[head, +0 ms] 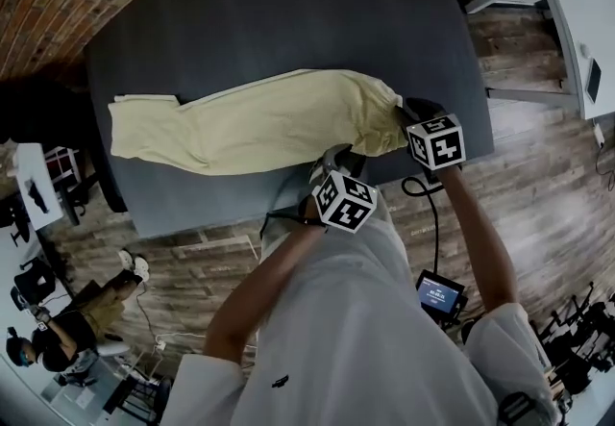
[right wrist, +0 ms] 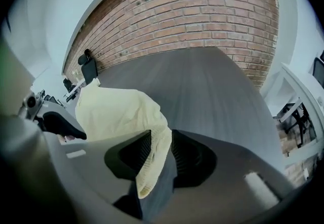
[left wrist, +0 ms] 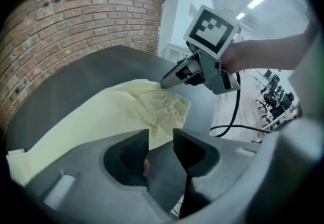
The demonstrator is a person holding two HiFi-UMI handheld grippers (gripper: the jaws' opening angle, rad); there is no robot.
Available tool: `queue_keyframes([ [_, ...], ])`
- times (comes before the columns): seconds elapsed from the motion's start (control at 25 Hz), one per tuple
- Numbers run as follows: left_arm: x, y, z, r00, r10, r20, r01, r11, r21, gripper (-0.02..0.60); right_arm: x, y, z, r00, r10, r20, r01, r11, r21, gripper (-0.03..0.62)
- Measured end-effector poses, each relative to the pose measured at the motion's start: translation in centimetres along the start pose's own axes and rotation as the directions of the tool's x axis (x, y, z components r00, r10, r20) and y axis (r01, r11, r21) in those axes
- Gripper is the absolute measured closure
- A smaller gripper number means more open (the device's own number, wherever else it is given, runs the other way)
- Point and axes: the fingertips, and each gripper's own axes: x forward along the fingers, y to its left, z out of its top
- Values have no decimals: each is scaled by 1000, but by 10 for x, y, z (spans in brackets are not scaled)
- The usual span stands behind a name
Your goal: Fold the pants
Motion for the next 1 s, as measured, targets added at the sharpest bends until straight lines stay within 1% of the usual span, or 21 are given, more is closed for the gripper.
queue_keyframes([
  [0.04,6,-6,1,1000,-26,-10,26,1000,-10,414,5,-1,1,1000,11,-7,-11,1000,2,468],
  [0.08,11,-11,3,999,-42,-13,42,999,-19,401,10,-2,2,1000,24,-15,-24,1000,9,462],
  [0.16,18,-20,9,999,-53,-11,52,999,-16,388,15,-5,4,998,53,-21,-52,998,33,449],
  [0.32,36,-35,21,999,-43,-21,43,999,25,334,9,-13,17,995,100,13,-101,989,108,422],
  [0.4,46,-39,26,999,-32,-20,32,999,23,333,4,-14,25,992,118,34,-121,984,132,414],
  [0.48,58,-44,29,999,-29,-27,29,1000,8,333,6,-10,26,988,150,30,-153,978,140,405],
  [0.6,73,-52,30,999,-31,-38,31,999,-17,327,19,3,20,980,200,-19,-196,974,117,387],
  [0.68,82,-52,30,999,-13,-39,12,1000,-28,325,29,7,17,977,208,-56,-202,974,99,387],
  [0.76,91,-47,29,998,38,-43,-38,999,-17,325,39,6,10,976,198,-87,-191,978,90,382],
  [0.84,95,-44,27,994,100,-35,-100,995,22,364,43,3,4,977,184,-108,-176,981,80,378],
  [0.92,95,-44,27,992,120,-26,-119,992,36,374,44,1,2,979,162,-127,-158,987,44,379],
  [1.0,94,-45,27,993,114,-27,-113,993,34,388,44,-2,3,982,126,-143,-132,991,-30,418],
])
